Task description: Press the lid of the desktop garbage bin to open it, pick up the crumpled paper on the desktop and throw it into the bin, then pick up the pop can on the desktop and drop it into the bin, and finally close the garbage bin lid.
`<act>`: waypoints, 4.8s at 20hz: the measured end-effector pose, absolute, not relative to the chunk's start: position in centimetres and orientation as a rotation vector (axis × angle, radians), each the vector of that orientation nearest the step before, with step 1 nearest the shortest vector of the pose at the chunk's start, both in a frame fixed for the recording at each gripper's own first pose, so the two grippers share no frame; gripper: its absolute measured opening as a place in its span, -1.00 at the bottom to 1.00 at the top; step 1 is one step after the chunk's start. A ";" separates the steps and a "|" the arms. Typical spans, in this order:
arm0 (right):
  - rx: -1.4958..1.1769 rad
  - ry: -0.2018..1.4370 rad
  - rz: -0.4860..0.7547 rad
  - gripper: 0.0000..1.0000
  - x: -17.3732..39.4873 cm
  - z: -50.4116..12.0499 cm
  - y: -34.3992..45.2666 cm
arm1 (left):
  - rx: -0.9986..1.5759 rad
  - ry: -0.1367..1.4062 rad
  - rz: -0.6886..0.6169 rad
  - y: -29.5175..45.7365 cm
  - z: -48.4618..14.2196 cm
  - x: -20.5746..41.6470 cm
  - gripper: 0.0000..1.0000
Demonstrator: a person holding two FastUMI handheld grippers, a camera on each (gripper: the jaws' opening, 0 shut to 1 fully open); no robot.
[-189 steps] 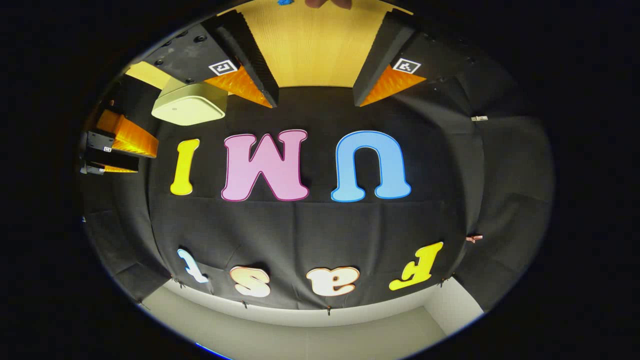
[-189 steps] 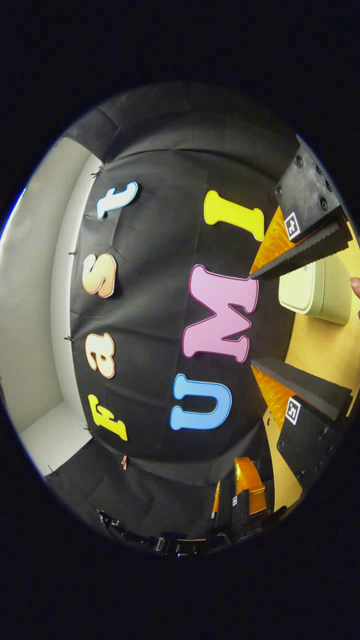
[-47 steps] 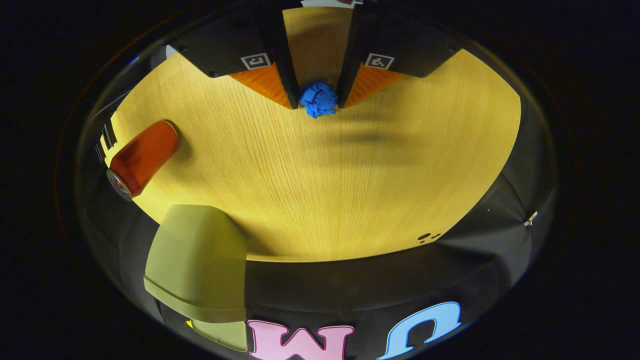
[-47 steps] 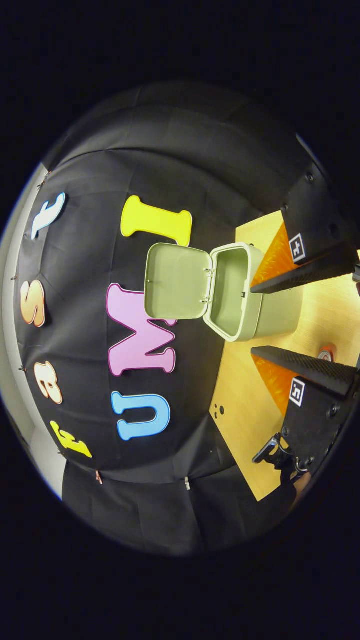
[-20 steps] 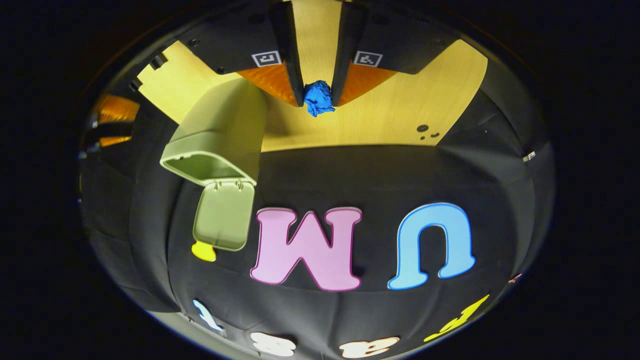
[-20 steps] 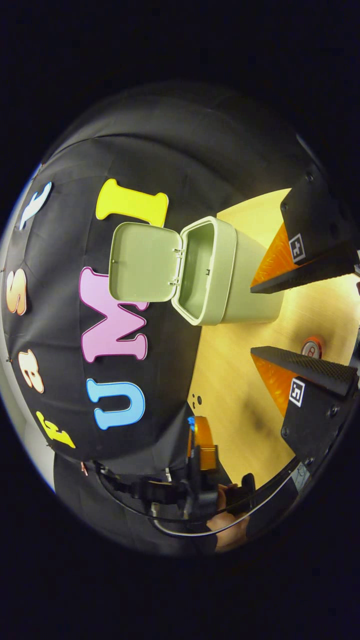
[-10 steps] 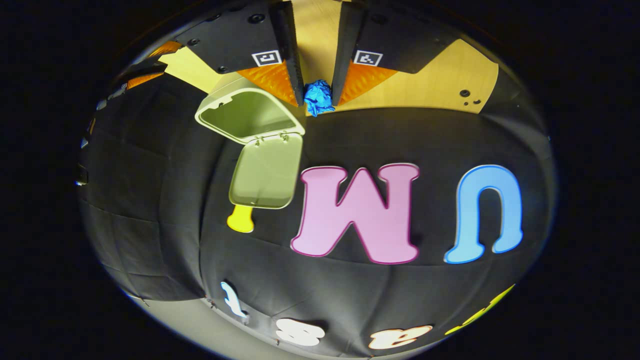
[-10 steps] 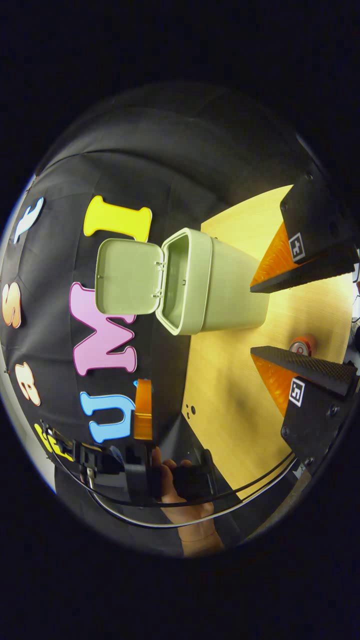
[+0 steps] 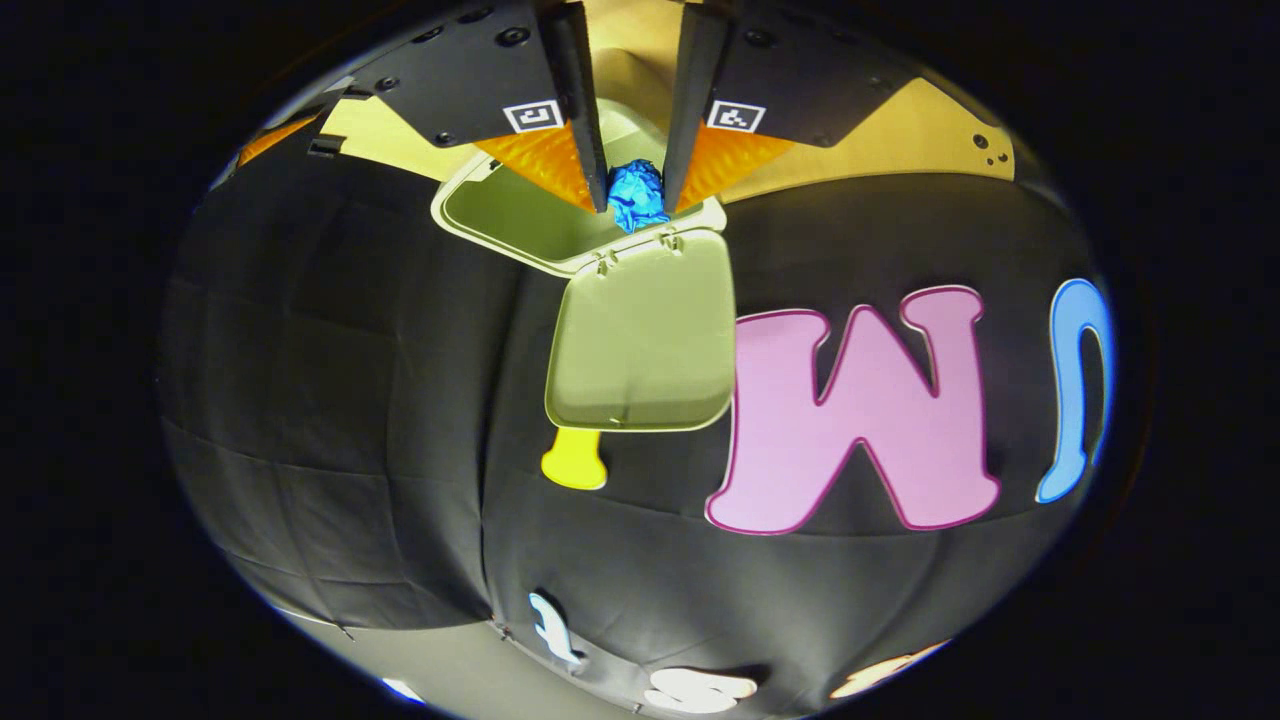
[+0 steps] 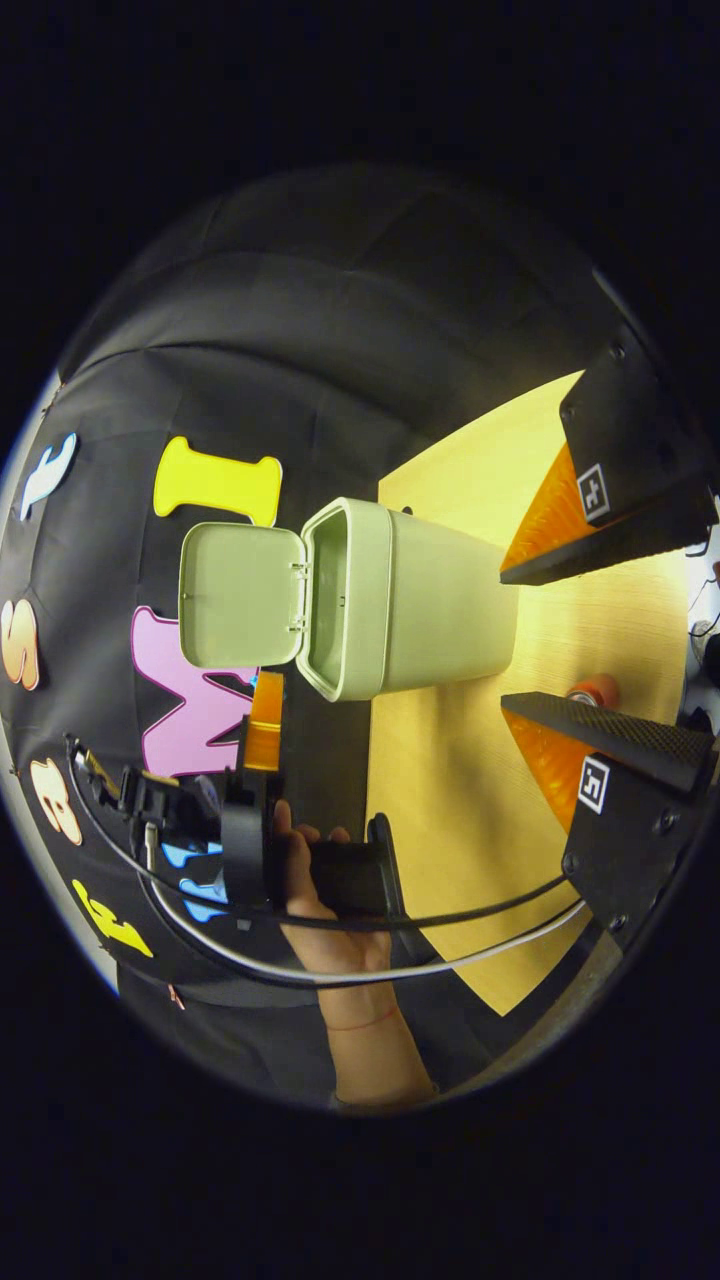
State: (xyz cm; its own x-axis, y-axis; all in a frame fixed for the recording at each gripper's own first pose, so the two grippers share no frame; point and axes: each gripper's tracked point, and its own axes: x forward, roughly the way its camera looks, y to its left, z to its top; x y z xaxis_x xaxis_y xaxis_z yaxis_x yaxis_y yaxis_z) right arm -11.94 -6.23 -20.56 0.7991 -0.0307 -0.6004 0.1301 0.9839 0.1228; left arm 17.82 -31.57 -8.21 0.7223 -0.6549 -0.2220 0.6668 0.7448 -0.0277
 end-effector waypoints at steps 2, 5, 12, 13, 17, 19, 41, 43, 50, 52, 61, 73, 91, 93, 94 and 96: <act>0.159 0.638 -0.107 0.39 -12.0 -20.5 -6.4 | 0.075 0.236 -0.748 -32.6 -9.0 18.5 -0.24; 0.160 0.641 -0.130 0.39 -12.2 -20.5 -6.3 | 0.089 0.256 -0.763 -33.8 -10.2 19.4 -0.24; 0.174 0.656 -0.169 0.39 -12.6 -20.8 -6.6 | 0.101 0.303 -0.786 -35.1 -12.3 20.1 -0.14; 0.175 0.657 -0.174 0.39 -12.6 -20.8 -6.7 | 0.099 0.305 -0.794 -35.3 -12.4 19.9 -0.10; 0.193 0.665 -0.166 0.46 -12.5 -21.1 -6.1 | 0.101 0.297 -0.785 -35.1 -12.4 20.1 0.65; 0.202 0.671 -0.146 0.51 -12.4 -21.3 -5.6 | 0.097 0.280 -0.768 -34.4 -12.0 20.2 0.81; 0.186 0.935 0.212 0.78 -12.2 -33.2 3.4 | -0.065 0.246 -0.386 -11.4 -9.7 8.8 0.93; 0.170 0.963 0.210 0.79 -12.5 -34.6 3.5 | -0.059 0.255 -0.350 -9.5 -10.2 7.9 0.92; 0.148 1.046 0.175 0.79 -13.4 -37.9 3.9 | -0.054 0.276 -0.284 -5.3 -11.5 6.3 0.92; 0.165 1.058 0.157 0.78 -13.4 -38.3 4.0 | -0.050 0.278 -0.284 -4.6 -11.7 6.2 0.92; 0.147 1.019 0.073 0.65 -12.4 -35.4 3.0 | -0.046 0.279 -0.326 -2.7 -12.7 6.3 0.92; 0.193 0.871 0.010 0.65 -6.9 -21.2 0.6 | -0.054 0.285 -0.367 -0.3 -14.5 6.7 0.92; 0.271 0.587 -0.077 0.64 10.6 -13.7 -10.3 | -0.062 0.282 -0.267 -1.3 -14.2 7.2 0.91; 0.252 0.605 -0.065 0.65 12.0 -15.6 -10.5 | -0.065 0.287 -0.237 -1.7 -14.1 7.4 0.91; 0.247 0.614 -0.053 0.65 12.7 -16.6 -10.4 | -0.070 0.289 -0.224 -1.8 -14.0 7.4 0.91; 0.238 0.641 -0.037 0.65 13.6 -18.4 -10.7 | -0.073 0.297 -0.193 -2.0 -14.0 7.4 0.91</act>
